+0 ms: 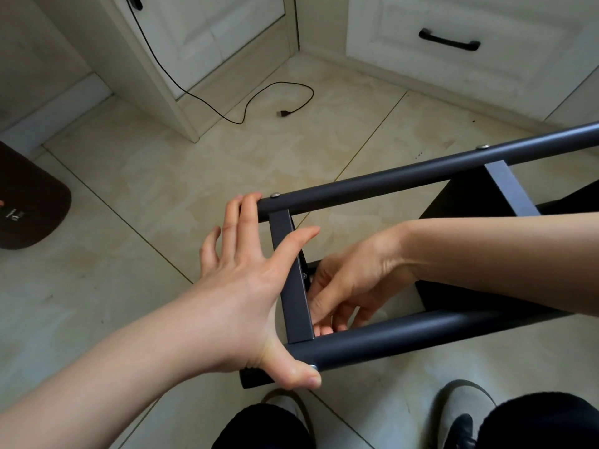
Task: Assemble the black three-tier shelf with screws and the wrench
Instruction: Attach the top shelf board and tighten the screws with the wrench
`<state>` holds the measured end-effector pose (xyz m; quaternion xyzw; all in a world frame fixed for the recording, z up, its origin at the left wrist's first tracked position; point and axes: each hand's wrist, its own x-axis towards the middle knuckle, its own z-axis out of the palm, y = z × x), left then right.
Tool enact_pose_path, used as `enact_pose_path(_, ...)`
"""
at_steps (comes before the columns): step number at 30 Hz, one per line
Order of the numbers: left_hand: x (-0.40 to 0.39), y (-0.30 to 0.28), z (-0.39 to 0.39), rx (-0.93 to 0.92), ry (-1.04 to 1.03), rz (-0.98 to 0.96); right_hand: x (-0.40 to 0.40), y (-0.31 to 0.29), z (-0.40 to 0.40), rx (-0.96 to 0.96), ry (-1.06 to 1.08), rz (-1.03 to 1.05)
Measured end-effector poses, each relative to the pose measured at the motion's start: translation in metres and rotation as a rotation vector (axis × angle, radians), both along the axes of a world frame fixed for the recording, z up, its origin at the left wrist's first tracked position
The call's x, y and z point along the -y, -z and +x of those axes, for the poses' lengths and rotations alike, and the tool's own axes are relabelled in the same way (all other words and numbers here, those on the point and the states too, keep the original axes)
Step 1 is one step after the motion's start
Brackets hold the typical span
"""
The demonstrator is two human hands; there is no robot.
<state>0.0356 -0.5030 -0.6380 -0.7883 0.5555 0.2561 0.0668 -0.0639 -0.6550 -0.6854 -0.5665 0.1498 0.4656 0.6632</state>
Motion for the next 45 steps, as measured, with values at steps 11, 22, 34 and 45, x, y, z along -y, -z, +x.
enact_pose_path(11,0.000,-0.001,0.000,-0.006,-0.005,-0.016,-0.003,0.002,0.003,0.020,0.014,-0.024)
enact_pose_path(22,0.000,0.000,0.000,-0.001,-0.004,-0.015,0.001,0.003,0.002,0.032,-0.001,0.042)
enact_pose_path(34,0.000,-0.001,0.000,0.004,-0.001,-0.007,-0.002,0.004,0.003,0.037,-0.017,0.010)
enact_pose_path(45,0.000,0.000,0.000,-0.008,-0.008,-0.025,0.004,0.002,0.003,0.045,-0.022,0.048)
